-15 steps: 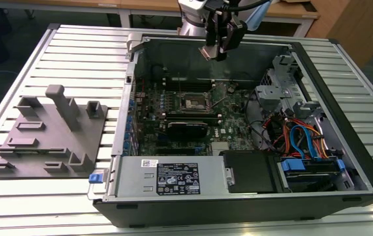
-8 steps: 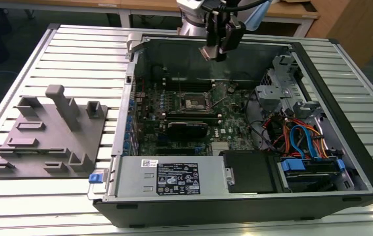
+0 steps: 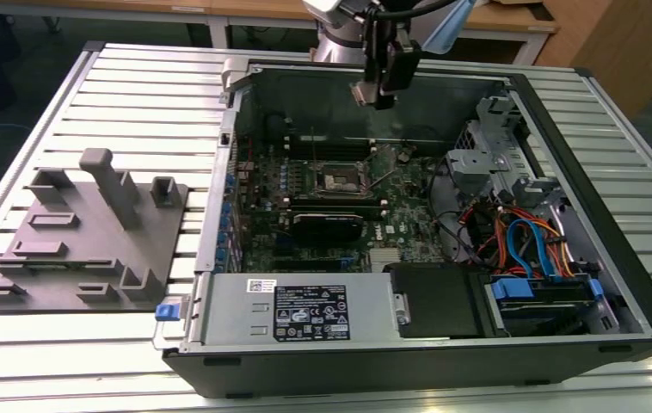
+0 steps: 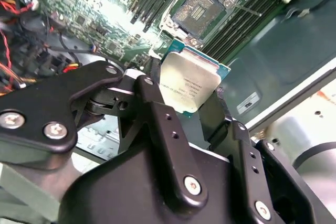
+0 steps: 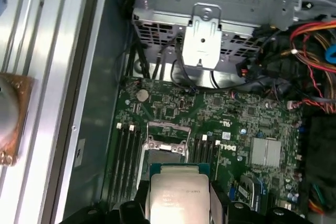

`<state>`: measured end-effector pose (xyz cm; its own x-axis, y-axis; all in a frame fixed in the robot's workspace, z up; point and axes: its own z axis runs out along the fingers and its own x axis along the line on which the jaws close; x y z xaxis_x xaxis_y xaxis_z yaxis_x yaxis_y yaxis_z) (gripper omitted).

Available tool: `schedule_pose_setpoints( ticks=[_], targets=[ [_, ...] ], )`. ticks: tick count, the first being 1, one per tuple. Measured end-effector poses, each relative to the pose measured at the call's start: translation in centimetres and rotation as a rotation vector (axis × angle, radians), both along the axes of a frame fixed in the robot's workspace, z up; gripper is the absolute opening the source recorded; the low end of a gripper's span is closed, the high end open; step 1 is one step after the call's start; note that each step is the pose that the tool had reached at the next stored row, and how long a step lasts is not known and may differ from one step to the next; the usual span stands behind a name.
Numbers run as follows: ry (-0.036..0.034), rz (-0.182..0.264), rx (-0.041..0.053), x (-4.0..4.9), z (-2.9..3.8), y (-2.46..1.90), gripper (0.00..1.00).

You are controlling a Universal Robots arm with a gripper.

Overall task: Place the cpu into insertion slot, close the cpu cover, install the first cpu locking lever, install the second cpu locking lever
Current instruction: 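Place the cpu into insertion slot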

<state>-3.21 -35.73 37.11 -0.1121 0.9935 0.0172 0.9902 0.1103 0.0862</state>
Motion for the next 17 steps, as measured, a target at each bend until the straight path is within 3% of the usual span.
schedule_pose_setpoints(
  ticks=[17],
  targets=[
    [0.0,-0.282,0.0,0.0,-0.1,0.0,0.54]
  ],
)
